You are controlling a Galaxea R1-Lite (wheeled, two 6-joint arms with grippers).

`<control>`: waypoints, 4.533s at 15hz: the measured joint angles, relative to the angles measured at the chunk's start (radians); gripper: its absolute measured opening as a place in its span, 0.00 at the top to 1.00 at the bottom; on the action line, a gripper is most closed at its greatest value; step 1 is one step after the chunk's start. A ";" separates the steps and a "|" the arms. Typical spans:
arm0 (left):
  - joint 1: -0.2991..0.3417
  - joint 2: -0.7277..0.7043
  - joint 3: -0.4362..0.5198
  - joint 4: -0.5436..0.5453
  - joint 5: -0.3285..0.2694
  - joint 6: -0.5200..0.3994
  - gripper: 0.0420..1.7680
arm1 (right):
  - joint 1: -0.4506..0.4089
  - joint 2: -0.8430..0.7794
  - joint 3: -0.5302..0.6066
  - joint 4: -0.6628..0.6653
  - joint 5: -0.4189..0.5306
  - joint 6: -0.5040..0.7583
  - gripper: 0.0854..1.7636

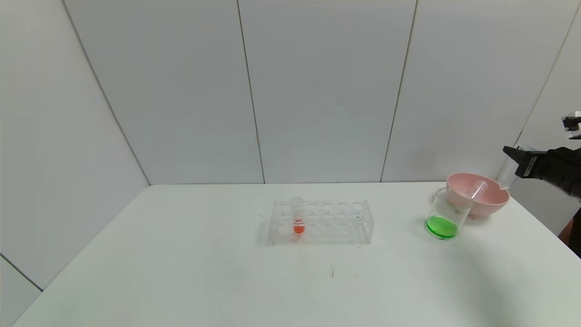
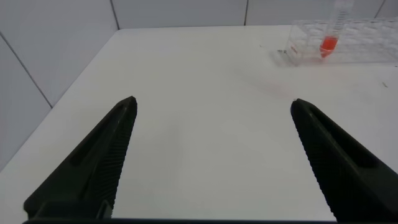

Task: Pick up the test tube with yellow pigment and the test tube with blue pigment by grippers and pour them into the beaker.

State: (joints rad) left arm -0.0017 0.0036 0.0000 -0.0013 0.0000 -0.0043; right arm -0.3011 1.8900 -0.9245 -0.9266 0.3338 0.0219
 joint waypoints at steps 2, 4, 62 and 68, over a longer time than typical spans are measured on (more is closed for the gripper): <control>0.000 0.000 0.000 0.000 0.000 0.000 0.00 | 0.019 0.082 -0.081 0.002 -0.098 -0.001 0.71; 0.000 0.000 0.000 0.000 0.000 0.000 0.00 | 0.035 0.172 -0.186 0.009 -0.187 0.000 0.71; 0.000 0.000 0.000 0.000 0.000 0.000 0.00 | 0.379 -1.505 0.367 0.689 -0.365 -0.160 0.04; 0.000 0.000 0.000 0.000 0.000 0.000 0.00 | 0.312 -1.785 0.470 0.744 -0.303 -0.118 0.04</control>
State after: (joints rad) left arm -0.0017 0.0036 0.0000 -0.0013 0.0000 -0.0038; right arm 0.0111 0.1053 -0.4545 -0.1823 0.0311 -0.0960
